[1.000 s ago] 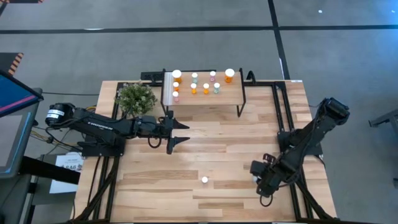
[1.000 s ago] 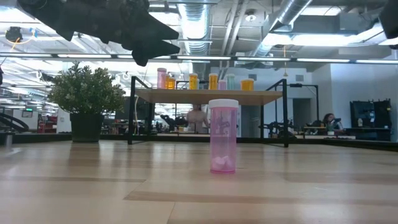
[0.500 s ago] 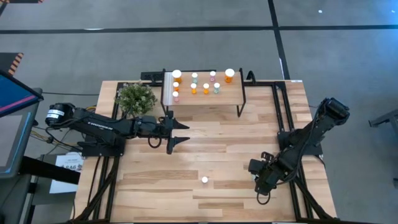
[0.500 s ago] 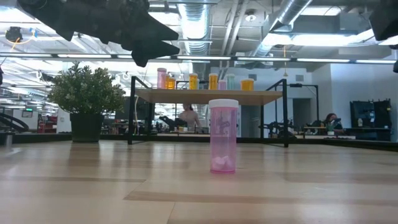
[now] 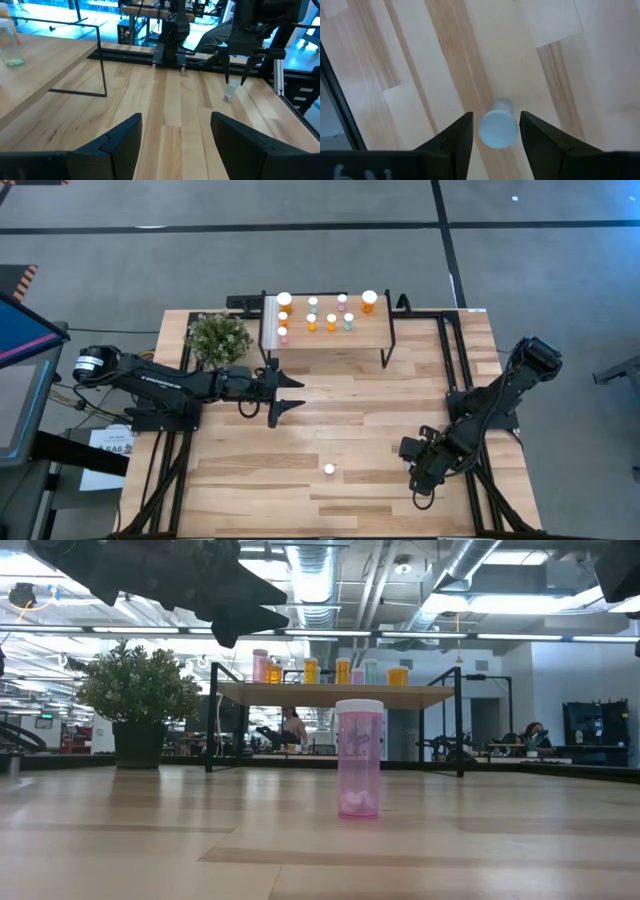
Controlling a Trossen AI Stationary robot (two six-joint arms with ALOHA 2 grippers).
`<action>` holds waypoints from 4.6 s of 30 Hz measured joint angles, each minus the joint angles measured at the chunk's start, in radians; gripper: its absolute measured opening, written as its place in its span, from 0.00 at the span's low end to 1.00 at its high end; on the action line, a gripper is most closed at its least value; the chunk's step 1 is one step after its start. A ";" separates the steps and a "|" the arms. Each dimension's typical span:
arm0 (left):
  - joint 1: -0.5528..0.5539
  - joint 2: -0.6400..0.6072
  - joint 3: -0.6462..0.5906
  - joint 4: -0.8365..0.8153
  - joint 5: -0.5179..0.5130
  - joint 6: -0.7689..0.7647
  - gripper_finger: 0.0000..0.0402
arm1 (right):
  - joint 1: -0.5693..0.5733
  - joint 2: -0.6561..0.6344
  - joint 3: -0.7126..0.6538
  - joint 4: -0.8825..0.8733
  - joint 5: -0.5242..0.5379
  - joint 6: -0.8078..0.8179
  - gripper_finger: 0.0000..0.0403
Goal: Pick and place medicine bottles onto shelf by color
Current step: Put the small blue pill bottle on the shelf, then put the small pink pill bottle on the shelf
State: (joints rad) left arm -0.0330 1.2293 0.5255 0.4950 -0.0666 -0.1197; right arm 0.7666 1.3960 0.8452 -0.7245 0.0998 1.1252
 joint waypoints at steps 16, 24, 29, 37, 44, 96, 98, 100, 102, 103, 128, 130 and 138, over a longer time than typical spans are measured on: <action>0.000 0.000 0.000 -0.010 0.000 -0.001 0.56 | 0.020 0.001 0.000 0.011 0.003 0.000 0.45; 0.000 0.000 0.000 -0.011 0.000 -0.004 0.56 | 0.023 0.088 0.001 0.026 -0.001 -0.008 0.45; 0.000 0.000 0.000 -0.012 0.000 -0.005 0.56 | 0.024 0.118 0.000 0.033 -0.035 -0.008 0.45; 0.000 0.000 0.000 -0.012 0.000 -0.008 0.56 | 0.024 0.108 0.001 0.051 -0.042 -0.009 0.44; 0.000 0.000 0.000 -0.012 0.000 -0.008 0.56 | 0.023 0.107 0.001 0.053 -0.043 -0.017 0.36; 0.000 -0.418 -0.090 -0.246 -0.076 0.070 0.56 | -1.380 0.107 0.604 -0.271 -0.208 -1.429 0.35; 0.000 -0.418 -0.090 -0.245 -0.076 0.070 0.56 | -1.401 0.139 0.633 -0.289 -0.215 -1.447 0.35; 0.000 -0.418 -0.090 -0.246 -0.076 0.069 0.56 | -1.414 0.170 0.657 -0.299 -0.237 -1.458 0.35; 0.000 -0.418 -0.090 -0.246 -0.076 0.070 0.56 | -1.423 0.198 0.677 -0.307 -0.258 -1.471 0.34; 0.000 -0.418 -0.090 -0.246 -0.076 0.069 0.56 | -1.423 0.211 0.689 -0.312 -0.260 -1.474 0.35; 0.000 -0.418 -0.090 -0.269 -0.075 0.064 0.56 | -1.423 0.305 0.825 -0.375 -0.204 -1.455 0.54; 0.000 -0.418 -0.090 -0.269 -0.076 0.062 0.56 | -1.423 0.305 0.846 -0.406 -0.203 -1.450 0.55; 0.000 -0.418 -0.090 -0.252 -0.022 0.045 0.56 | -1.409 0.297 0.929 -0.662 -0.211 -1.346 0.53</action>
State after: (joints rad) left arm -0.0332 0.8115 0.4351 0.2427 -0.0886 -0.0750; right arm -0.6428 1.6926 1.7737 -1.3868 -0.1114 -0.2205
